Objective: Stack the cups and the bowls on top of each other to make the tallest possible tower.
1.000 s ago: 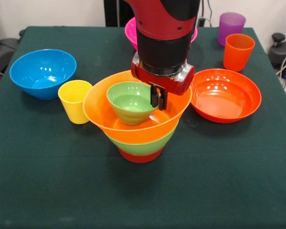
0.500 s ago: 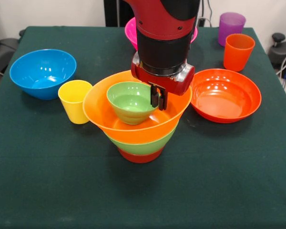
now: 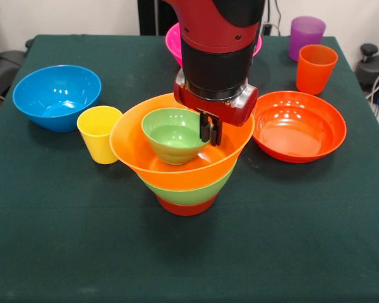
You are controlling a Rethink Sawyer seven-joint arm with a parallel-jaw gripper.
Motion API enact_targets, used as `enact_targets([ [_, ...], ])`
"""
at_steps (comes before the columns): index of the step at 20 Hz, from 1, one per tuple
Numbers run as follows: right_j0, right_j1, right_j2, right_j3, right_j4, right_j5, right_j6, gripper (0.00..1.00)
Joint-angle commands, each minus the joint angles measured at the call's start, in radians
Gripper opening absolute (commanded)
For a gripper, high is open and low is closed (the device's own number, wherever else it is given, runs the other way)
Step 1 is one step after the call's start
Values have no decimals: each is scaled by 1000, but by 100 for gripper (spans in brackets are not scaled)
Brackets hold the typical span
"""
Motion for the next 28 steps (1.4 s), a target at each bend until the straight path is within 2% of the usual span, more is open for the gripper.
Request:
enact_targets([
  [1, 8, 22, 113, -6, -43, -16, -56, 0],
  [28, 17, 48, 128, -44, -27, -19, -27, 0],
])
